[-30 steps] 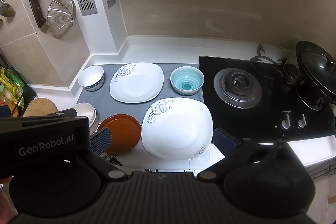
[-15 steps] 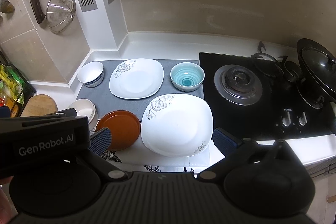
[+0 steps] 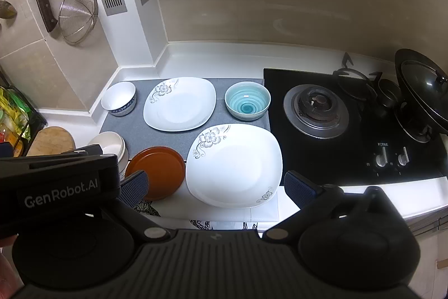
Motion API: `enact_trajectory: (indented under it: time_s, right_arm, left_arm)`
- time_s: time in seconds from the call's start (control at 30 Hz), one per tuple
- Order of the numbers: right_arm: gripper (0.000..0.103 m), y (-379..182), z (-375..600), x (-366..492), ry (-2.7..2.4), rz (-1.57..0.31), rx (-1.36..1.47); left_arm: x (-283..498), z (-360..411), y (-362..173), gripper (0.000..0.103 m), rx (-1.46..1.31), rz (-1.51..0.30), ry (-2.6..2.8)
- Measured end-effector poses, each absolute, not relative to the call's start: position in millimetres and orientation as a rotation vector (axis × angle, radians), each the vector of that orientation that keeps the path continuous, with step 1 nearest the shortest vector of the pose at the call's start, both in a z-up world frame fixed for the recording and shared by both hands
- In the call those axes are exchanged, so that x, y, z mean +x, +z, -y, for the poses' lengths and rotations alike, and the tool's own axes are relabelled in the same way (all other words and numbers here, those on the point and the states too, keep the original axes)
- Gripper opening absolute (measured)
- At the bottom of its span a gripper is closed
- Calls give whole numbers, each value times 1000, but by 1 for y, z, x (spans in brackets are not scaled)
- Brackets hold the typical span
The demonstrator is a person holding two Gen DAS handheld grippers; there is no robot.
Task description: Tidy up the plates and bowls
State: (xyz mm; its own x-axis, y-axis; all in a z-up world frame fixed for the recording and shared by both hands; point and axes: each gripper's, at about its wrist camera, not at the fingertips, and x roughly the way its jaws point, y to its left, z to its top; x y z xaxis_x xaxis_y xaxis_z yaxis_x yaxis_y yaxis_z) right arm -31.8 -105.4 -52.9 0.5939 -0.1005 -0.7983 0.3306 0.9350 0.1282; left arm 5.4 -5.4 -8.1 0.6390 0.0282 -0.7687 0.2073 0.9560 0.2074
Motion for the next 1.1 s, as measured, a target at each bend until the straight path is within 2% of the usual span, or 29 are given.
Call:
enact_trajectory:
  time_s: [0.5, 0.73, 0.93, 1.03, 1.1]
  right_arm:
    - [103, -68, 121, -38, -247, -882, 296]
    - [103, -111, 158, -64, -297, -803, 347]
    - [103, -160, 173, -75, -342, -713, 185]
    - [103, -182, 197, -86, -165, -639, 394]
    - [103, -196, 208, -85, -188, -665, 467]
  left_arm:
    - [10, 9, -28, 103, 267, -874, -223]
    - [33, -26, -81, 103, 71, -1009, -331]
    - [61, -54, -115, 103, -76, -984, -444]
    - [82, -46, -128, 103, -71, -996, -498]
    - [99, -37, -143, 103, -27, -1006, -494]
